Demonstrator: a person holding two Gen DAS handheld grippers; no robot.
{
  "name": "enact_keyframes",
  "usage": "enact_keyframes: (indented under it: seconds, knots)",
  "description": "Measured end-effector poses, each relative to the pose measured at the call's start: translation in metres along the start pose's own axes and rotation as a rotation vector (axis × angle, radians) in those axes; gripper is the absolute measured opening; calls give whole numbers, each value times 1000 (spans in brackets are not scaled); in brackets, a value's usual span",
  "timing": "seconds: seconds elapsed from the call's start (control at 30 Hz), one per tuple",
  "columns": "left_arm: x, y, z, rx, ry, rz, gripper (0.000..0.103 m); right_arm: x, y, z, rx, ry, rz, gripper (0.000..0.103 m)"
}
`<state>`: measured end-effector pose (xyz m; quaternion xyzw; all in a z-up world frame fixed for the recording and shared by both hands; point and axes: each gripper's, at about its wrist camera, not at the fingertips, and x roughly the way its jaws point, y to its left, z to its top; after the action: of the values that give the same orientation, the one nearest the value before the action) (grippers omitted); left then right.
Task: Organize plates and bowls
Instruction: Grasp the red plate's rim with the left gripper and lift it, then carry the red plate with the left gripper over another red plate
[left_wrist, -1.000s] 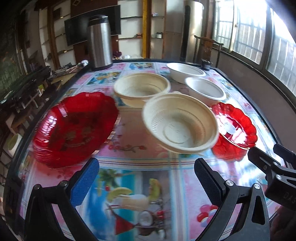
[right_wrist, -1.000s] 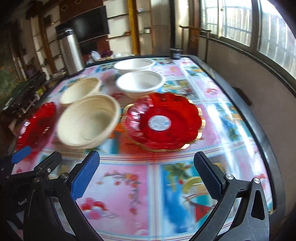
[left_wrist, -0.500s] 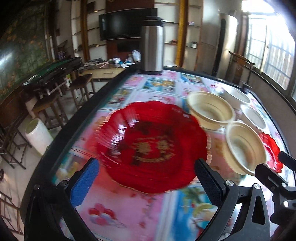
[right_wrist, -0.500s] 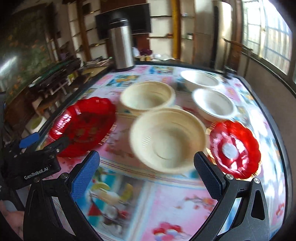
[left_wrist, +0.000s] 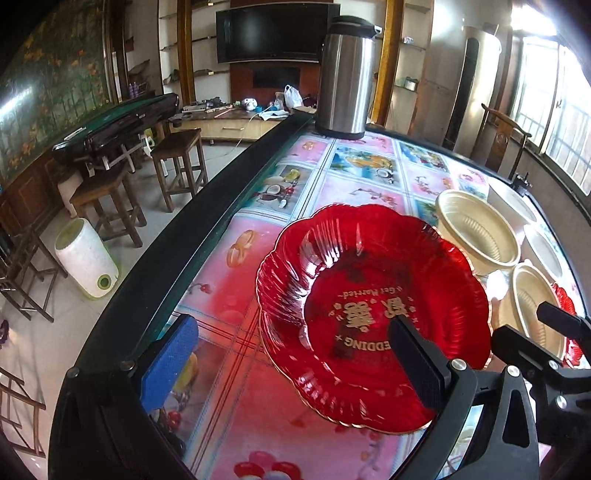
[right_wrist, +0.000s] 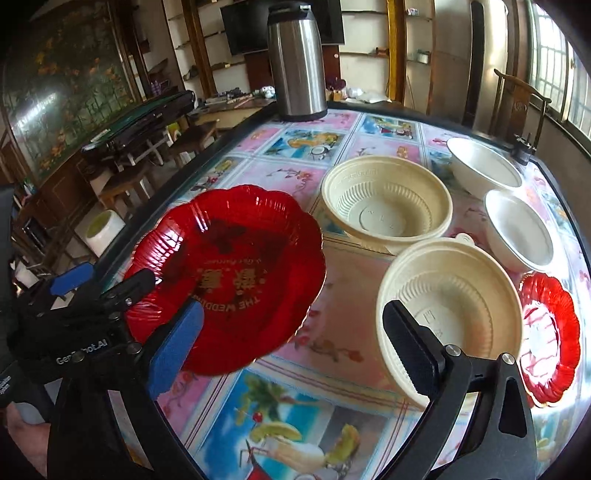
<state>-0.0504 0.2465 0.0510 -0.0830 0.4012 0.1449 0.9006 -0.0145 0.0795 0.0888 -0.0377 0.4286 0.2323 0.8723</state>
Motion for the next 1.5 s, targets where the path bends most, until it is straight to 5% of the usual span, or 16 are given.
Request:
enact_keyframes:
  seconds: [0.33, 0.47, 0.57, 0.9, 1.33, 1.5]
  knots:
    - [16, 0, 3, 5, 52, -13, 102, 26, -14, 14, 96, 66, 52, 99]
    - [19, 1, 3, 16, 72, -1, 102, 27, -17, 22, 106, 82, 84, 86]
    - [16, 3, 3, 10, 67, 6, 102, 29, -16, 27, 118, 101, 136, 85]
    - [26, -6, 4, 41, 103, 25, 102, 45, -18, 25, 151, 129, 121, 85]
    - [32, -11, 6, 87, 93, 64, 102, 63, -20, 19, 208, 148, 185, 49]
    - [39, -17, 4, 120, 121, 94, 101, 68, -18, 17, 208, 161, 230, 48]
